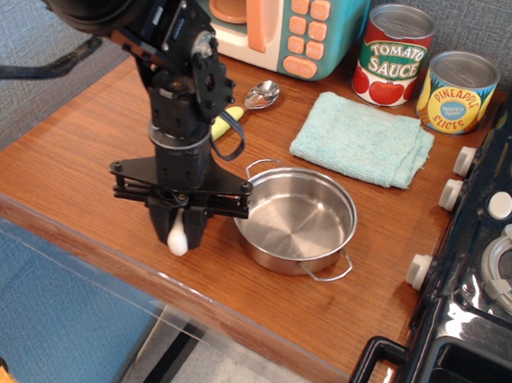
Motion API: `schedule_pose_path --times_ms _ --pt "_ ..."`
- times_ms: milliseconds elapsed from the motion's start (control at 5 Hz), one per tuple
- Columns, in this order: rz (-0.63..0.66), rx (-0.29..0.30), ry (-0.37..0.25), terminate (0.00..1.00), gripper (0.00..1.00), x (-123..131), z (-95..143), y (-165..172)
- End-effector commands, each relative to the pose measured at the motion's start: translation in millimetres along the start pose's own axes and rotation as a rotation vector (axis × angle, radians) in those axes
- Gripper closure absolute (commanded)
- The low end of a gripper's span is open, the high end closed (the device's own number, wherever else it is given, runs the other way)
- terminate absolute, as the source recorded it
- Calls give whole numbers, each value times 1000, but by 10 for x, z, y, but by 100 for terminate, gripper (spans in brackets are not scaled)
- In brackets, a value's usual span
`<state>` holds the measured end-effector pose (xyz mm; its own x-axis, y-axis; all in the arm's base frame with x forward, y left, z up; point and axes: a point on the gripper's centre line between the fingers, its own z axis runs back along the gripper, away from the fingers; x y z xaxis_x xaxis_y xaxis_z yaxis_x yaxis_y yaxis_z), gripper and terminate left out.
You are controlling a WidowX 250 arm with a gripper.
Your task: Pick up mushroom near table's edge, move it right closer to pot.
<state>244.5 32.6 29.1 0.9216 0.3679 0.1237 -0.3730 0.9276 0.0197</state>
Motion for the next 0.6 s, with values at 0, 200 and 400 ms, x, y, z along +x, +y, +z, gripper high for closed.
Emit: schedule_pose_path --times_ms 0,200,400 --pt "-9 -15 -36 0 0 -38 162 178" --pt "-27 -14 -35 0 0 -24 177 133" --pt "-67 -16 -58 0 0 -14 294 48"
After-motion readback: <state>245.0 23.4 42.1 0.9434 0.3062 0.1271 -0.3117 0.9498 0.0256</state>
